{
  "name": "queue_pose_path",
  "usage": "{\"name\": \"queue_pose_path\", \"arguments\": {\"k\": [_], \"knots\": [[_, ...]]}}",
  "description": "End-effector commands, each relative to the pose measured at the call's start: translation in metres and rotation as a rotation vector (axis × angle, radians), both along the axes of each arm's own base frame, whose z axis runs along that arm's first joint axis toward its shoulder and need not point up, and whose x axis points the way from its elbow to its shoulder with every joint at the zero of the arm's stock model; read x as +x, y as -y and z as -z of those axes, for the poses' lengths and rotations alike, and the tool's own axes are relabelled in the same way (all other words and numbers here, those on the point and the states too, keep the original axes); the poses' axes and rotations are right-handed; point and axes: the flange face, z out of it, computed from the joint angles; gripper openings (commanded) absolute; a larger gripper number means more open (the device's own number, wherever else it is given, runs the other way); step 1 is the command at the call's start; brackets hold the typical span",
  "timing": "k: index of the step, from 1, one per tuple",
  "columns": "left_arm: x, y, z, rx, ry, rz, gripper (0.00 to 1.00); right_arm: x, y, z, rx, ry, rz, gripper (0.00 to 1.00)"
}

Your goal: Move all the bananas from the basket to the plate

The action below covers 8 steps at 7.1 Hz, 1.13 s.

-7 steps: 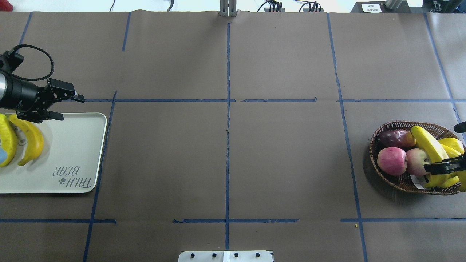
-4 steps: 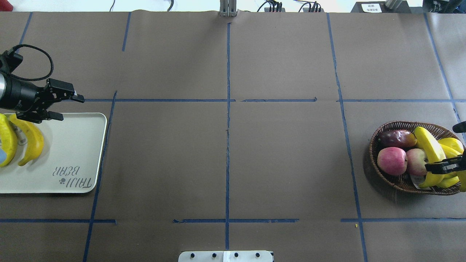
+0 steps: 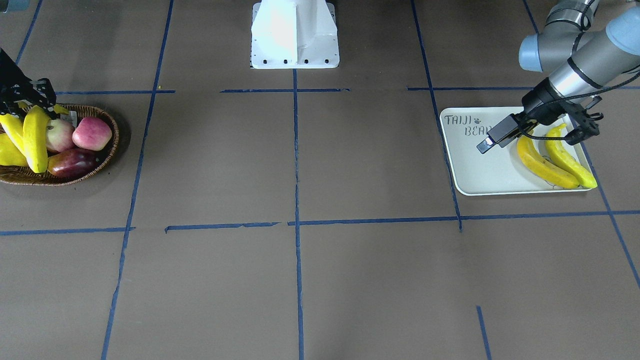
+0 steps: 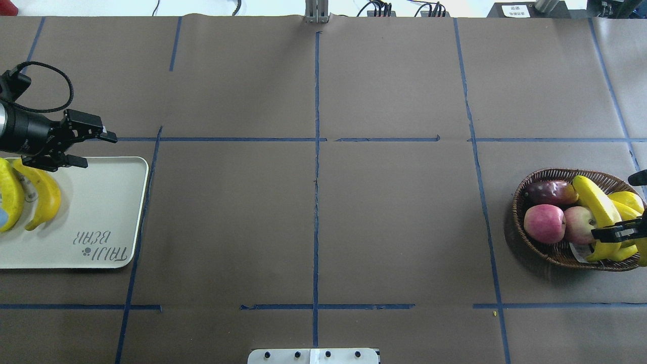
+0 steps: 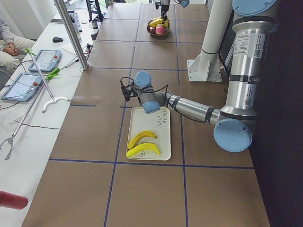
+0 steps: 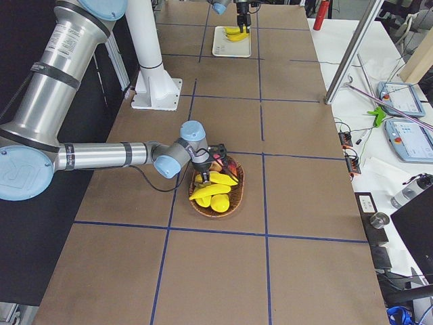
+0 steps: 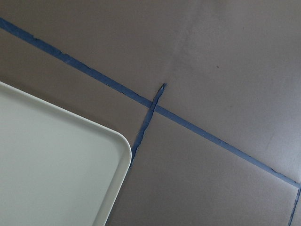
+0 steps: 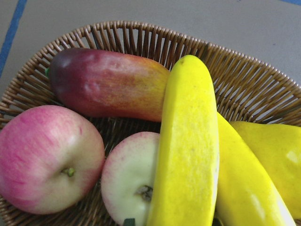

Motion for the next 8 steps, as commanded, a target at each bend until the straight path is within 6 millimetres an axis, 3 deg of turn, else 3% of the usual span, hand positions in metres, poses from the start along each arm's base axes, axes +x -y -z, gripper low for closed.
{"name": "queue_pose_path", "arguments": {"k": [1, 3, 4, 6, 7, 8], "knots": [[0.0, 0.0, 0.0, 0.0, 0.0, 0.001, 1.0, -0.002, 0.003, -0.003, -0.001, -0.004, -0.001, 0.51], [0.0, 0.0, 0.0, 0.0, 0.0, 0.001, 1.0, -0.003, 0.004, -0.004, 0.0, -0.005, -0.004, 0.18], [0.0, 0.001, 0.003, 0.008, -0.005, 0.001, 1.0, 0.001, 0.006, 0.005, 0.004, 0.018, -0.005, 0.16], [0.002, 0.001, 0.009, 0.021, -0.012, 0.001, 1.0, 0.035, 0.015, 0.041, -0.027, 0.155, -0.027, 0.12], [0.001, 0.001, 0.012, 0.028, -0.014, 0.003, 1.0, 0.036, 0.028, 0.066, -0.028, 0.248, 0.005, 0.12], [0.005, 0.004, 0.029, 0.06, -0.036, 0.001, 1.0, 0.02, 0.048, 0.092, 0.005, 0.31, 0.047, 0.12]]}}
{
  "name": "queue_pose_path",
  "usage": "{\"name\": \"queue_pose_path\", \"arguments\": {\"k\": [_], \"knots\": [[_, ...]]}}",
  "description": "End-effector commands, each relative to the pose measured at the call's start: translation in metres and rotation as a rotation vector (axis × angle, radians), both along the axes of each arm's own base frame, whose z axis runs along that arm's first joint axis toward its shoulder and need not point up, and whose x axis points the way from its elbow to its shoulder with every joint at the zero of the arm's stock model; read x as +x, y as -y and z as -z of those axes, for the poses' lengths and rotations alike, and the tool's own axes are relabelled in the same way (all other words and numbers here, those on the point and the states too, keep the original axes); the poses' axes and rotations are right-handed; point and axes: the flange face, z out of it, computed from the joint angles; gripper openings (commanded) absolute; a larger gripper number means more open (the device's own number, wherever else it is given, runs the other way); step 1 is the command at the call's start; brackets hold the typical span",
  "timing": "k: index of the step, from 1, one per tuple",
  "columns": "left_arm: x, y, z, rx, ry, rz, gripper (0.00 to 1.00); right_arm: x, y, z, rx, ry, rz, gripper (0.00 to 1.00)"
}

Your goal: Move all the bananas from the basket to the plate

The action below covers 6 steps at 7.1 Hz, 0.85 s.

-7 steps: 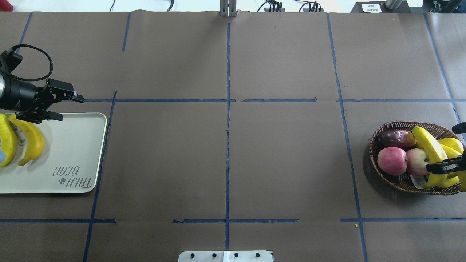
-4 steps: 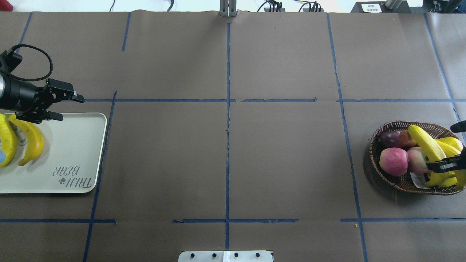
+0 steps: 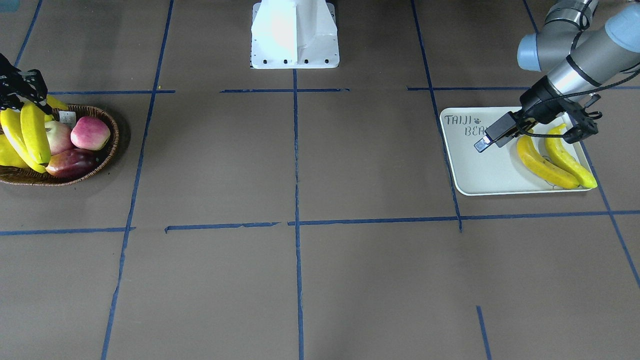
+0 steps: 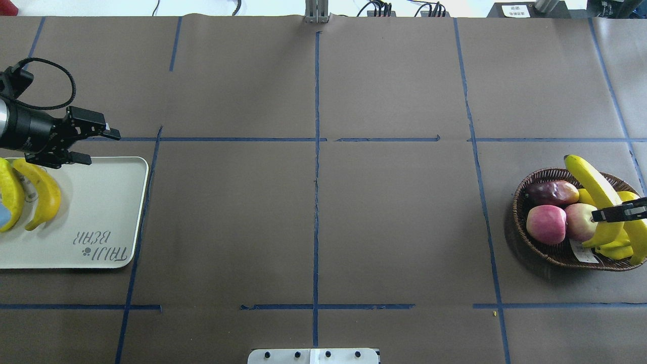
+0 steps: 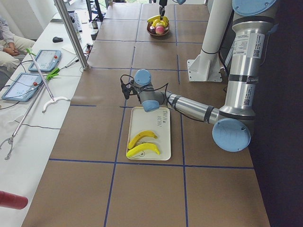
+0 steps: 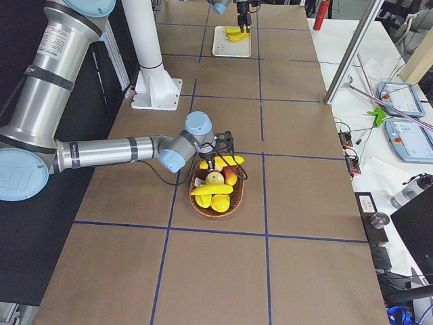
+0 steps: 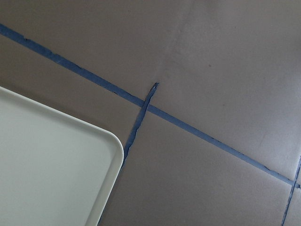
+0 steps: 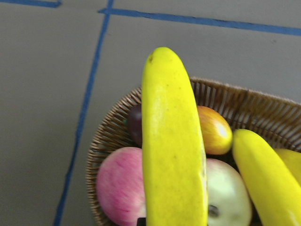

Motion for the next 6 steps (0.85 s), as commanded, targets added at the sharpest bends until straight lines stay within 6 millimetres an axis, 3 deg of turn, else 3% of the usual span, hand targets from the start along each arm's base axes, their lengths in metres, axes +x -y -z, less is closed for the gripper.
{"name": "queue_pose_path", "arguments": {"k": [1, 3, 5, 6], "knots": [[0.009, 0.009, 0.036, 0.064, -0.039, -0.005, 1.0, -0.026, 0.042, 0.056, 0.077, 0.126, 0.056, 0.12], [0.033, 0.007, 0.071, 0.129, -0.086, -0.043, 1.0, -0.076, 0.095, 0.095, 0.111, 0.223, 0.146, 0.12], [0.063, -0.011, 0.103, 0.106, -0.152, -0.087, 1.0, -0.169, 0.107, 0.184, -0.015, 0.322, 0.156, 0.12], [0.079, -0.007, 0.141, 0.044, -0.216, -0.081, 1.0, -0.203, 0.102, 0.225, -0.039, 0.358, 0.122, 0.12]]}}
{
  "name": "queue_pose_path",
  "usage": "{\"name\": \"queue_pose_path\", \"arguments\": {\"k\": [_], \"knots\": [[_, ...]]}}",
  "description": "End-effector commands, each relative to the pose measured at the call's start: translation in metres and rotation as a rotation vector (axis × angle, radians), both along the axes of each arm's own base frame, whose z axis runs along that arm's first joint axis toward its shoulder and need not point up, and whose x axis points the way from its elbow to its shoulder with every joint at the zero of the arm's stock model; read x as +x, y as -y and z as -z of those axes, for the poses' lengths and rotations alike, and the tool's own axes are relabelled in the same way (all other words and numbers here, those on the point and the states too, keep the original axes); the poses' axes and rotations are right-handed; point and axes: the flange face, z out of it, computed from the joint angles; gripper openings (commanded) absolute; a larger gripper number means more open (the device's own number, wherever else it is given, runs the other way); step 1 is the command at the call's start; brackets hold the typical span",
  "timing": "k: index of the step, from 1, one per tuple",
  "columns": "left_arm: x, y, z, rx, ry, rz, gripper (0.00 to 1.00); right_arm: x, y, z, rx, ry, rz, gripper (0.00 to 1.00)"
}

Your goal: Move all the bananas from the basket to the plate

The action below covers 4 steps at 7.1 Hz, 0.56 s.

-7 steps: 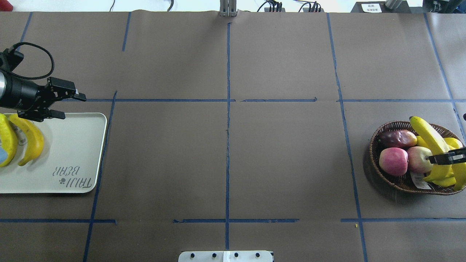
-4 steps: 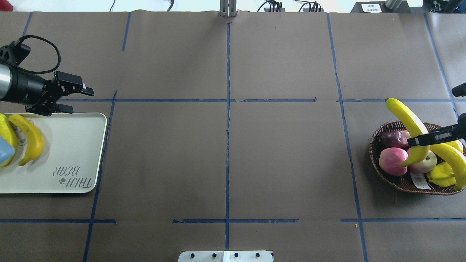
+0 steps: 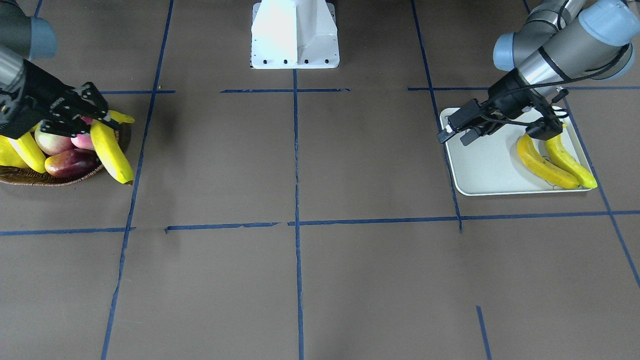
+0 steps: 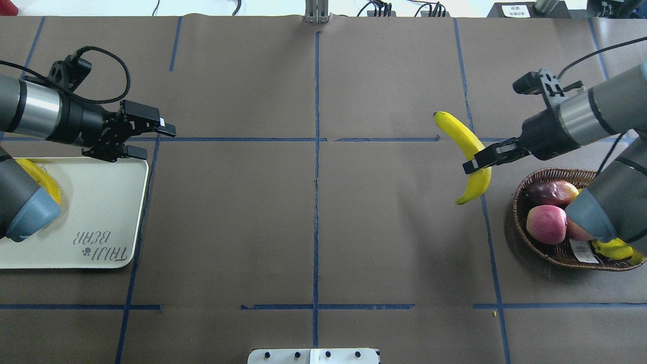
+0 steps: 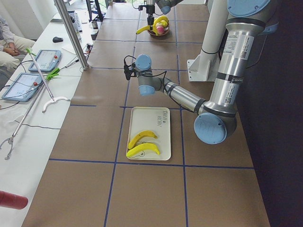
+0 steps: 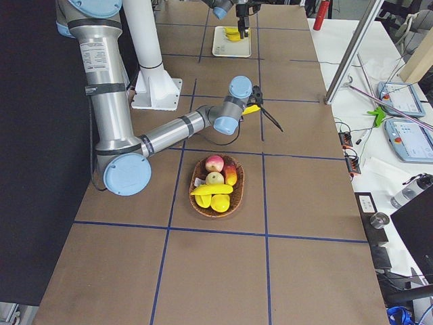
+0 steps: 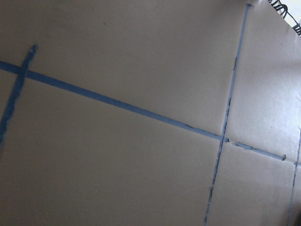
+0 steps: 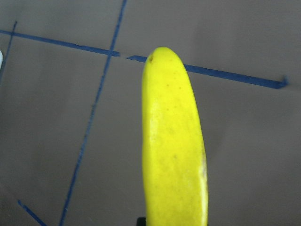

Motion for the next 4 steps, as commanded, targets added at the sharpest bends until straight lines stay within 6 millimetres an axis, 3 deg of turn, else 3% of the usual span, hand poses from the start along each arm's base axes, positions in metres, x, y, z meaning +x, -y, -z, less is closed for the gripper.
{"name": "queue_pose_path", "arguments": {"k": [1, 2, 3, 4], "knots": [[0.04, -0.007, 0.058, -0.085, -0.09, -0.044, 1.0, -0.081, -0.013, 0.095, -0.071, 0.083, -0.043, 0.12], [0.058, -0.013, 0.079, -0.118, -0.117, -0.07, 0.99, -0.108, -0.023, 0.12, -0.111, 0.107, -0.076, 0.12], [0.062, -0.013, 0.091, -0.154, -0.132, -0.072, 0.98, -0.127, -0.027, 0.142, -0.117, 0.13, -0.097, 0.12], [0.065, -0.011, 0.099, -0.209, -0.144, -0.067, 0.87, -0.148, -0.029, 0.162, -0.11, 0.141, -0.106, 0.12]]}}
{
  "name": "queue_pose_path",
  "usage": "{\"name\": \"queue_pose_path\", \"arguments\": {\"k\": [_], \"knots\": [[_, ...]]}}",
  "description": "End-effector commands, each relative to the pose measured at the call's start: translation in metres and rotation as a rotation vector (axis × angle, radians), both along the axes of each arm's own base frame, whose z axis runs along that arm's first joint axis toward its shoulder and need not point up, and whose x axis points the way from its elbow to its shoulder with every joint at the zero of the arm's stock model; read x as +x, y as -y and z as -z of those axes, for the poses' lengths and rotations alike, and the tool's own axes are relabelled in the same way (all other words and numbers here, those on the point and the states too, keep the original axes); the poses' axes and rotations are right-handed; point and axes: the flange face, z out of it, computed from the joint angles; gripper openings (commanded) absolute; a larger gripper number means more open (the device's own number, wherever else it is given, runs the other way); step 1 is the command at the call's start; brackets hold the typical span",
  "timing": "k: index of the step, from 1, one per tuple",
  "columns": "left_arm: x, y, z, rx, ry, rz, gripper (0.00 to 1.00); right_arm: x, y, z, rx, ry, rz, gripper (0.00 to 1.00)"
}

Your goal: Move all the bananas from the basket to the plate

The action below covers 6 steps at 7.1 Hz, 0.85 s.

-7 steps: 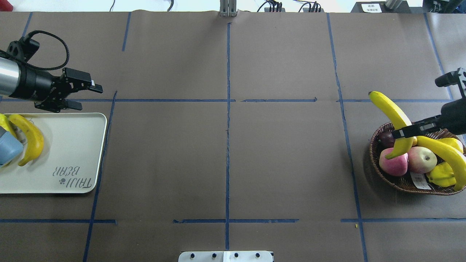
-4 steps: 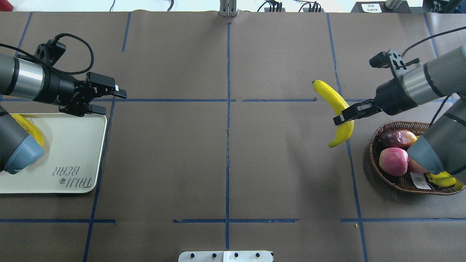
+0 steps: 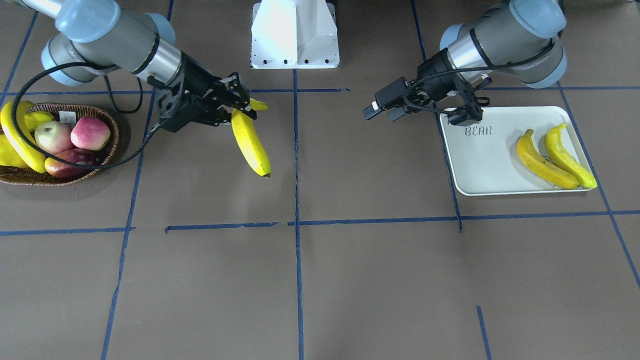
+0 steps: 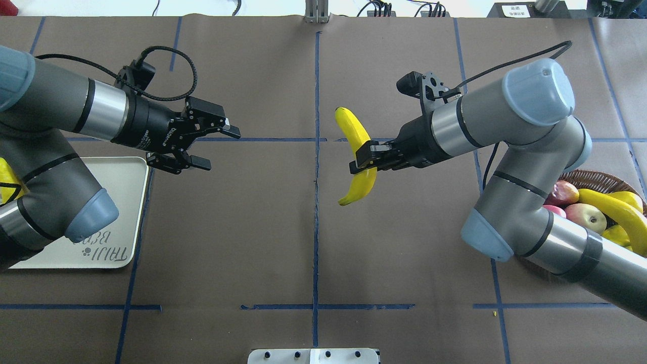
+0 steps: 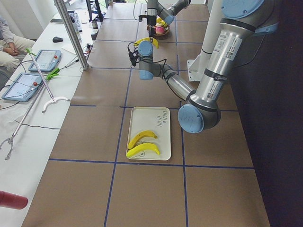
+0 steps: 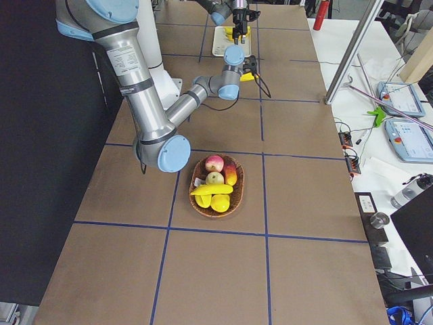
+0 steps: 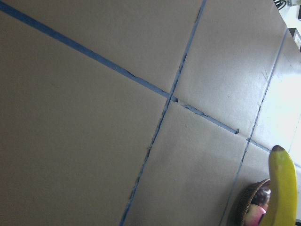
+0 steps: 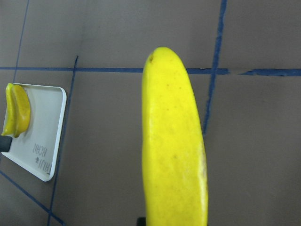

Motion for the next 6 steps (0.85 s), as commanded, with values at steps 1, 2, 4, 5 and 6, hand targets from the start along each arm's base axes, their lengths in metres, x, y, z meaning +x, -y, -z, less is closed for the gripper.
{"name": "queue_pose_path", "arguments": {"k": [1, 2, 4, 5, 6], "knots": [[0.006, 0.001, 0.022, -0.065, -0.028, -0.002, 0.86, -0.045, -0.013, 0.049, -0.012, 0.005, -0.028, 0.12], [0.009, 0.004, 0.025, -0.087, -0.033, 0.03, 0.86, -0.058, -0.024, 0.063, -0.013, 0.006, -0.021, 0.13], [0.027, -0.001, 0.025, -0.087, -0.03, 0.058, 0.86, -0.079, -0.047, 0.079, -0.016, 0.026, -0.022, 0.13], [0.034, 0.0, 0.02, -0.096, -0.02, 0.053, 0.87, -0.089, -0.059, 0.083, -0.014, 0.03, -0.017, 0.13], [0.036, -0.001, 0.02, -0.094, -0.021, 0.049, 0.87, -0.096, -0.066, 0.085, -0.012, 0.032, -0.02, 0.13]]}}
